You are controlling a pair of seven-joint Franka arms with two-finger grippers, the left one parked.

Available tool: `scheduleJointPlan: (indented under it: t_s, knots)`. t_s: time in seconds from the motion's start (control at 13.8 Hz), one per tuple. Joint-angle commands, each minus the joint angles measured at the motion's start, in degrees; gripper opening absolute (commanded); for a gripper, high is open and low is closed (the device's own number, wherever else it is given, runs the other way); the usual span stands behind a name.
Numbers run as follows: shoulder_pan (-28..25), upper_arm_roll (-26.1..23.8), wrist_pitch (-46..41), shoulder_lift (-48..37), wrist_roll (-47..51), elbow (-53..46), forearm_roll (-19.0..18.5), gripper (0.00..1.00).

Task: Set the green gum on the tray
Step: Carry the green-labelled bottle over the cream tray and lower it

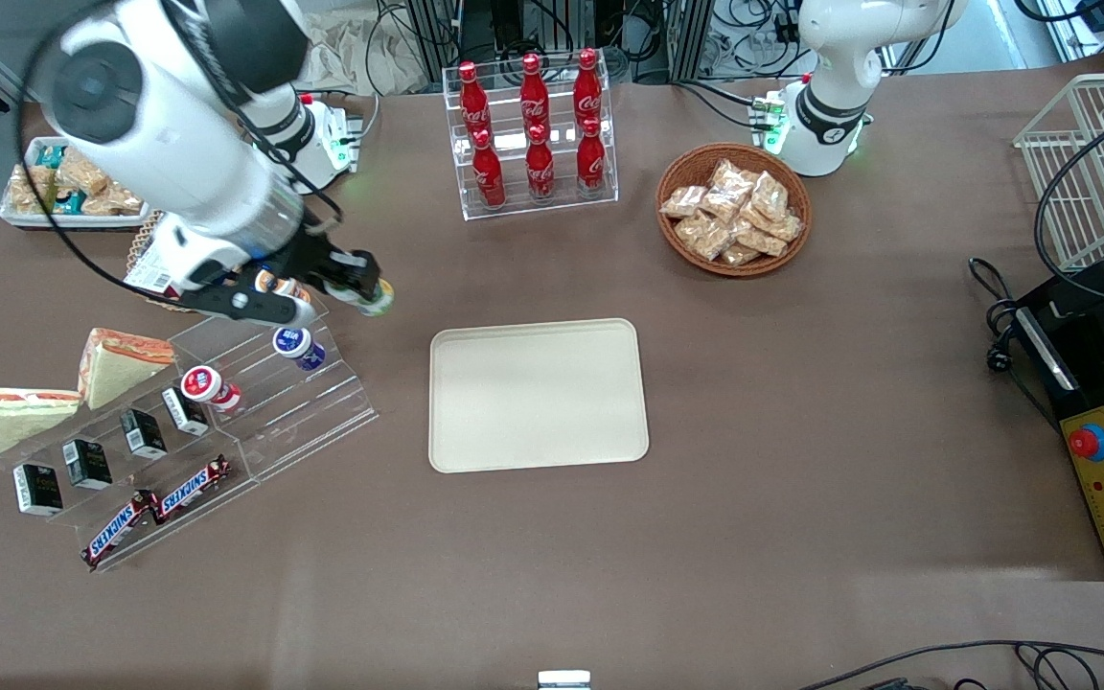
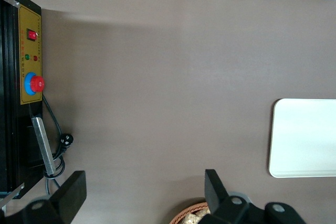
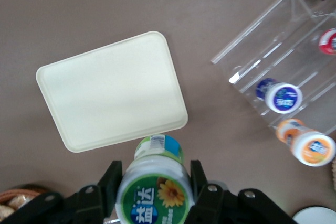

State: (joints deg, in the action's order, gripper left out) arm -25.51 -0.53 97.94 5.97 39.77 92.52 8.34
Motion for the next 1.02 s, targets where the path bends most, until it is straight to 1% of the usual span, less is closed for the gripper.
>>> scheduleJointPlan:
  t_s: [0.0, 0.07, 0.22, 0.29, 0.51, 0.65, 0.87, 0.95]
  knots:
    - [-3.3, 0.53, 10.74, 0.27, 3.54, 9.21, 0.89, 0.26]
    - [-4.88, 0.53, 15.57, 0.35, 5.21, 13.0, 0.55, 0.26]
    - [-7.61, 0.53, 24.45, 1.66, 8.99, 19.6, -3.22, 0.26]
    - [-8.4, 0.53, 27.63, 2.72, 10.49, 21.54, -4.37, 0.26]
    - [-9.82, 0.53, 37.82, 6.41, 11.03, 27.78, -5.26, 0.26]
    - [-10.35, 0.53, 43.63, 9.48, 11.73, 29.64, -5.26, 0.26]
    - [-11.83, 0.62, 48.91, 13.97, 14.18, 29.82, -5.35, 0.26]
    - [-11.84, 0.62, 49.71, 14.76, 14.89, 29.82, -5.96, 0.26]
